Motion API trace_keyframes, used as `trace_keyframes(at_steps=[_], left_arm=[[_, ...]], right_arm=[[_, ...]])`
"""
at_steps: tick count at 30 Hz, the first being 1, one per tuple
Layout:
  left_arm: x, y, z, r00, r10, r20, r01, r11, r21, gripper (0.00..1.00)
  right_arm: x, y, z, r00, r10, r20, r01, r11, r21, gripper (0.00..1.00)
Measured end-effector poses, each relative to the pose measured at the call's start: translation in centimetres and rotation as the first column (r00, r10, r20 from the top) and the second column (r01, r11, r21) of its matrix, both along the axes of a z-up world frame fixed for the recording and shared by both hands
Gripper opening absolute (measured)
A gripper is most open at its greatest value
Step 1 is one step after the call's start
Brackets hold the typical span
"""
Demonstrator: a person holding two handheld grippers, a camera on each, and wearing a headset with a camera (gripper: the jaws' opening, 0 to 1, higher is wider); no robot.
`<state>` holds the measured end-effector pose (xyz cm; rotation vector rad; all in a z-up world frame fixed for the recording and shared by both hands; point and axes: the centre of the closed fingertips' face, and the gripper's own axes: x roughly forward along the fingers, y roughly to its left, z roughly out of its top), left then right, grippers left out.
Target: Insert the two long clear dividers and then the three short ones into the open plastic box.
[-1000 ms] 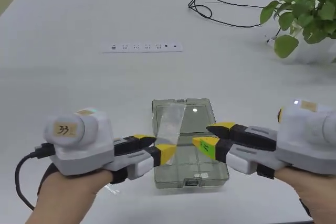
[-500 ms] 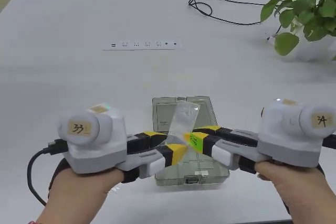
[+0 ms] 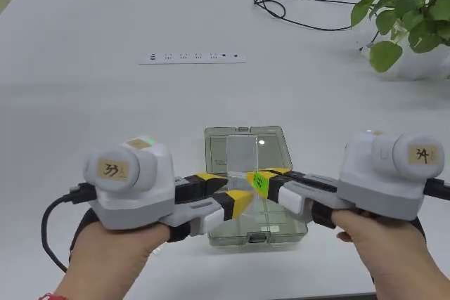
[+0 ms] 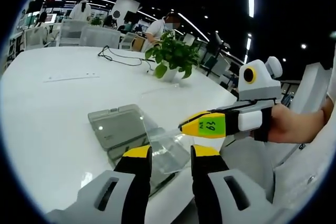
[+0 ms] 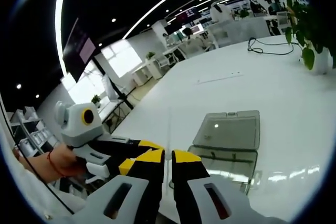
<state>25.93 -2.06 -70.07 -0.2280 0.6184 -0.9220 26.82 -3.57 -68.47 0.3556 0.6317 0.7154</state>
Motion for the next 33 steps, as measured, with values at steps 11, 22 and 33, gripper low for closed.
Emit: trace_keyframes(at_steps=[11, 22, 33], left_arm=[[-0.4, -0.3, 0.0, 0.999, -0.031, 0.007, 0.031, 0.999, 0.008, 0.33], [-0.6, 0.8, -0.3, 0.997, -0.064, 0.035, 0.063, 0.998, 0.027, 0.38], [-1.5, 2.7, -1.2, 0.994, -0.099, 0.048, 0.097, 0.994, 0.050, 0.48]], right_arm=[[0.2, 0.0, 0.1, 1.000, -0.003, -0.013, 0.003, 1.000, -0.001, 0.06], [0.8, -1.4, 0.8, 1.000, -0.023, -0.017, 0.023, 1.000, -0.007, 0.06], [1.1, -3.5, 0.1, 0.998, -0.039, -0.041, 0.036, 0.997, -0.072, 0.07]])
